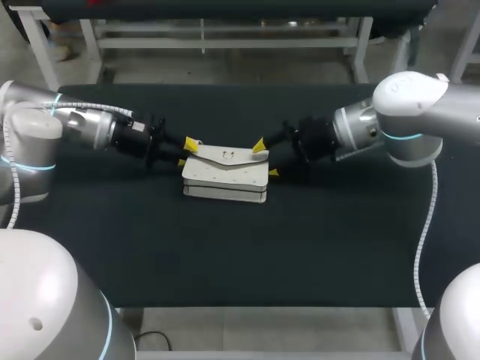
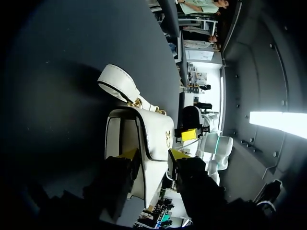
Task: Pick up the bag, open it, inspect its contents, close it, and place it on the opposite side
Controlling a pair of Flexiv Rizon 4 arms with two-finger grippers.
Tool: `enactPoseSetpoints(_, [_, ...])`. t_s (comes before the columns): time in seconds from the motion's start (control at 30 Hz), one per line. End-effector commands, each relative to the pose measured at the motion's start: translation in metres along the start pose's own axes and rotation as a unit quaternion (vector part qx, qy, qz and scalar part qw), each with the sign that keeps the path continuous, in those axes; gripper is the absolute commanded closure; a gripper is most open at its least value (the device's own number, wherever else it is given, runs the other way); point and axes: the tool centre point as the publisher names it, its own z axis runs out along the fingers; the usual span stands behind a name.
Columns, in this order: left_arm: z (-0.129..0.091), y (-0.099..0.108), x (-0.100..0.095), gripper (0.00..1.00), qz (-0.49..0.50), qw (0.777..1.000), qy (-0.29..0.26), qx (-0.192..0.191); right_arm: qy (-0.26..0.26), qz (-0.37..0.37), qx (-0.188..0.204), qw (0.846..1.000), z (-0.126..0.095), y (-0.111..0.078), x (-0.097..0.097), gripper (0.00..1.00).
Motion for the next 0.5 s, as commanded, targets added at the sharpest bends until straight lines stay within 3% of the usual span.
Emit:
enactPoseSetpoints(0.03, [0.0047,-0.0035,-0.0035,0.59,-0.003,1.0,-0.004,-0.003,0.003,0.002,0.003,1.0,0.0062,0.0048,-0.0024,0.33])
enactPoseSetpoints(0.1, [0.0049,-0.0042,-0.0057,0.67,-0.007,1.0,-0.004,-0.003,0.003,0.003,0.003,1.0,0.0073,0.0054,-0.0028,0.51])
enactPoseSetpoints(0.13, [0.005,-0.0042,-0.006,0.74,-0.008,1.0,-0.005,-0.003,0.003,0.003,0.003,1.0,0.0076,0.0058,-0.0031,0.55])
enactPoseSetpoints(0.17, [0.005,-0.0042,-0.0062,0.83,-0.009,1.0,-0.005,-0.003,0.003,0.003,0.003,1.0,0.0077,0.0059,-0.0032,0.58])
enactPoseSetpoints(0.2, [0.0049,-0.0041,-0.0062,1.0,-0.009,1.0,-0.005,-0.003,0.003,0.004,0.002,1.0,0.0077,0.0059,-0.0032,0.65])
enactPoseSetpoints(0.23, [0.0049,-0.0041,-0.0062,1.0,-0.009,1.0,-0.006,-0.003,0.004,0.004,0.002,1.0,0.0077,0.006,-0.0032,0.7])
enactPoseSetpoints(0.3, [0.0044,-0.0035,-0.0063,1.0,-0.009,1.0,-0.007,-0.002,0.005,0.004,-0.001,1.0,0.0077,0.006,-0.0032,1.0])
enactPoseSetpoints(0.5, [0.0034,-0.0015,-0.0065,1.0,-0.006,1.0,-0.009,-0.003,0.01,0.004,-0.009,1.0,0.0056,0.0052,-0.0037,1.0])
